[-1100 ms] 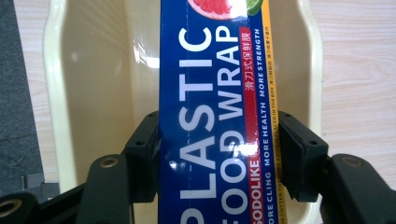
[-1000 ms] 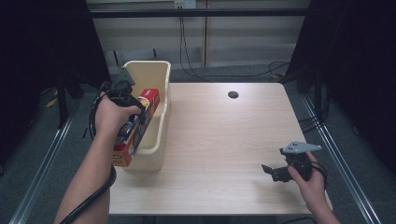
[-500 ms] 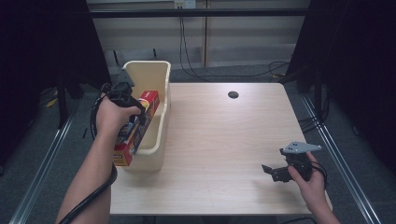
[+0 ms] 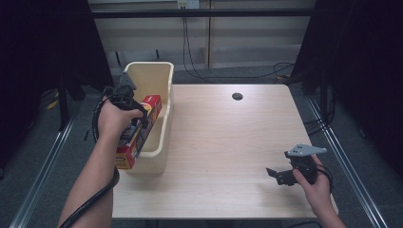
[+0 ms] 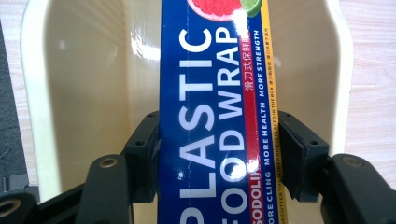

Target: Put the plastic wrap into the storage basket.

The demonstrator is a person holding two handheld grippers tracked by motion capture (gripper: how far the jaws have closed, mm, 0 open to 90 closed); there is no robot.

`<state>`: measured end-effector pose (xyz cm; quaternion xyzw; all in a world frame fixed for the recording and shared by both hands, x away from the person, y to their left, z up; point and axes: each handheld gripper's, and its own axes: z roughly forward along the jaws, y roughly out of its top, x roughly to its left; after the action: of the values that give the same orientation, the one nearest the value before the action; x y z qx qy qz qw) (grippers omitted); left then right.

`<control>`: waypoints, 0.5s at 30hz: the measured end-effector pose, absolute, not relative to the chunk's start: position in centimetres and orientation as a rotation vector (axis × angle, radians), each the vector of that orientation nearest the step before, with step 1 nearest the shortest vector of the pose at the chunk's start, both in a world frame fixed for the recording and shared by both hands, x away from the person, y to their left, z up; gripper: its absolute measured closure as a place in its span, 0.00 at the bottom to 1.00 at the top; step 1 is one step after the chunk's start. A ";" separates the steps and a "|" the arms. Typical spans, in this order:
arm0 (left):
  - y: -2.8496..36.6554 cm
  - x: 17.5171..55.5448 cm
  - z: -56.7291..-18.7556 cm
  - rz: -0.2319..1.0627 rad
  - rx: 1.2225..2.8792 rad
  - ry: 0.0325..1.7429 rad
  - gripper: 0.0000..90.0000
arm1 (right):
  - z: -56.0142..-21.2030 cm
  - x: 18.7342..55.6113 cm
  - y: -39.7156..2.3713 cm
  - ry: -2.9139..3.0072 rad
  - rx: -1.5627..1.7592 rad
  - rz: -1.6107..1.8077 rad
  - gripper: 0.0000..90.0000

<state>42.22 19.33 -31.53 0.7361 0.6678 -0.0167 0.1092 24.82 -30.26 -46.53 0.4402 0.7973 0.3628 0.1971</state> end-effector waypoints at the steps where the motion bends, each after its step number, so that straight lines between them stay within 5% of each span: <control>1: 19.3 42.2 -31.6 -0.048 2.162 1.963 0.45 | -46.5 24.8 -30.3 2.230 1.235 1.014 0.03; 15: 19.1 42.4 -31.9 -0.060 2.174 1.953 0.45 | -46.6 24.8 -30.2 2.235 1.233 1.019 0.03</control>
<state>42.38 19.11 -31.93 0.7393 0.6641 -0.0205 0.1091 24.82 -30.18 -46.56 0.4402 0.7975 0.3635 0.1954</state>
